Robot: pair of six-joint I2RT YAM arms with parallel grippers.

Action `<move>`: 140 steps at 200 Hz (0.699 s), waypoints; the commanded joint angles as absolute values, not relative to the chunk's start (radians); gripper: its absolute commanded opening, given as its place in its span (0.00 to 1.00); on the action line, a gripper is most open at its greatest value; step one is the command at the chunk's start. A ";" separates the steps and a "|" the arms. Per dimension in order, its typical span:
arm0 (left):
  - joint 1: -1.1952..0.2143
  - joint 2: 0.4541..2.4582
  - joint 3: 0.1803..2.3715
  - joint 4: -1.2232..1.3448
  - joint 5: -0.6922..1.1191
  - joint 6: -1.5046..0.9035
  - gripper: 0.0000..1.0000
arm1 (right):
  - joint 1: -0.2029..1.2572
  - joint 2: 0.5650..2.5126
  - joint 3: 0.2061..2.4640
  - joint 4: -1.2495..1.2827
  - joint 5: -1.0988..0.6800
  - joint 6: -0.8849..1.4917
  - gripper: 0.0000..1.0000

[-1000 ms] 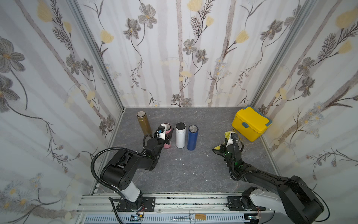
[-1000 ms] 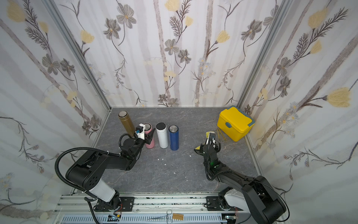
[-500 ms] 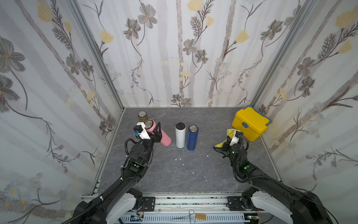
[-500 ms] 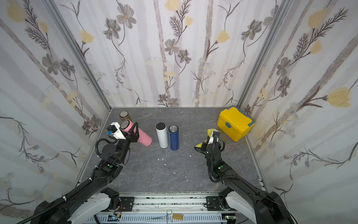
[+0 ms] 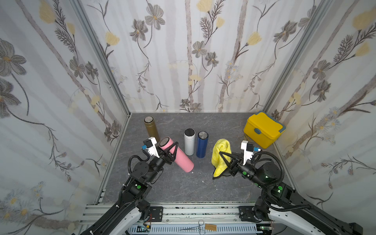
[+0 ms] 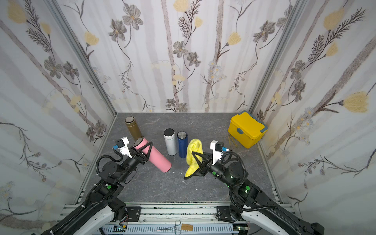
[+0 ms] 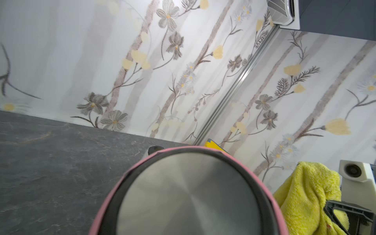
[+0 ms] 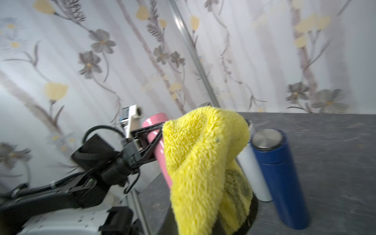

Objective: Wipe the surface of the thermos
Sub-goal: Wipe the dirt from the surface of the thermos.

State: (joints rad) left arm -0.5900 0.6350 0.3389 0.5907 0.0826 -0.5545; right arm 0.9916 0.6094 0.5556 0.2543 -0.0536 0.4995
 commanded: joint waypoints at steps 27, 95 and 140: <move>-0.776 0.735 0.341 0.772 0.056 -0.519 0.00 | 1.167 0.854 0.586 0.505 0.004 0.513 0.00; -0.892 0.863 0.368 0.903 -0.028 -0.440 0.00 | 1.257 1.008 0.259 0.841 0.128 0.575 0.00; -0.907 0.877 0.400 0.920 0.019 -0.471 0.00 | 1.268 0.933 0.218 0.811 0.209 0.573 0.00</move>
State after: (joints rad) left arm -0.8917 0.8673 0.3756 0.7368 -0.0517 -0.4213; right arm 1.2675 0.9623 0.1955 0.7666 0.1101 0.5720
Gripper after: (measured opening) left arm 0.615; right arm 0.087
